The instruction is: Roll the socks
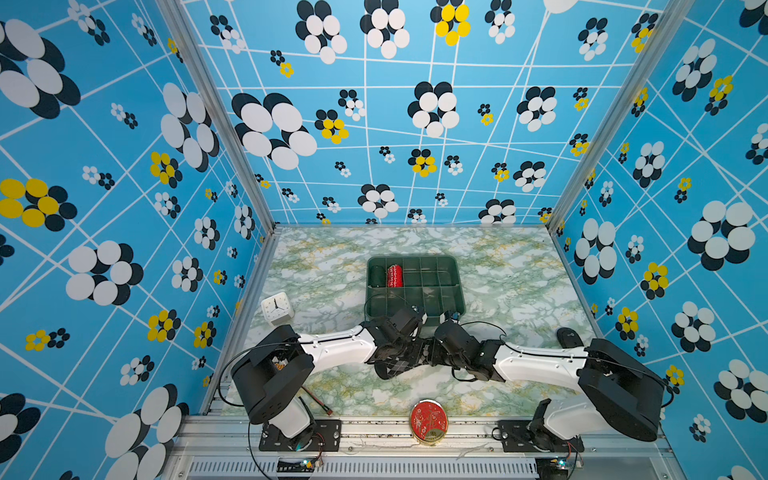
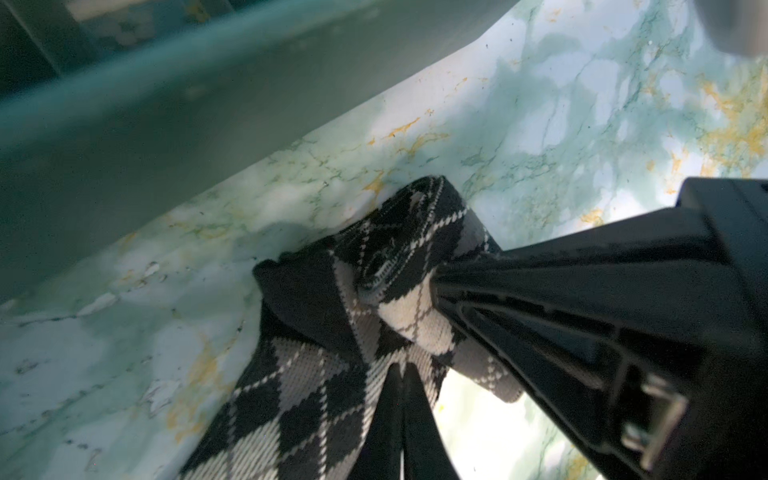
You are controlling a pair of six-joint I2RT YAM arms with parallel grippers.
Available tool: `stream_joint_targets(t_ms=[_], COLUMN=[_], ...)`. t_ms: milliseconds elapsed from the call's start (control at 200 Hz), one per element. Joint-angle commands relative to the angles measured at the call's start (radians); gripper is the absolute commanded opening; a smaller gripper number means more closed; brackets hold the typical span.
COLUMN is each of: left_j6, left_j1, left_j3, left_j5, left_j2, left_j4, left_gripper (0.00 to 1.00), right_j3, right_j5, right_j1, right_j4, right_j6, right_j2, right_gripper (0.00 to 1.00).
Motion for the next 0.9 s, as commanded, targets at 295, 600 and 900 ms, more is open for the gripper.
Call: stream_joint_targets(t_ms=[295, 600, 900], left_j6=[-0.015, -0.015, -0.017], left_j1=[0.006, 0.017, 0.021], left_j3=[0.012, 0.01, 0.003], left_j5=[-0.019, -0.026, -0.014], left_j2=[0.074, 0.081, 0.081], left_j4=[0.071, 0.084, 0.099], left_gripper=[0.18, 0.19, 0.17], right_j3=[-0.034, -0.035, -0.042], right_j5=[-0.004, -0.007, -0.001], right_j1=[-0.008, -0.007, -0.007], right_j4=[-0.029, -0.024, -0.015], right_j6=[0.012, 0.011, 0.021], right_j2=[-0.007, -0.006, -0.004], right_gripper=[0.1, 0.1, 0.1])
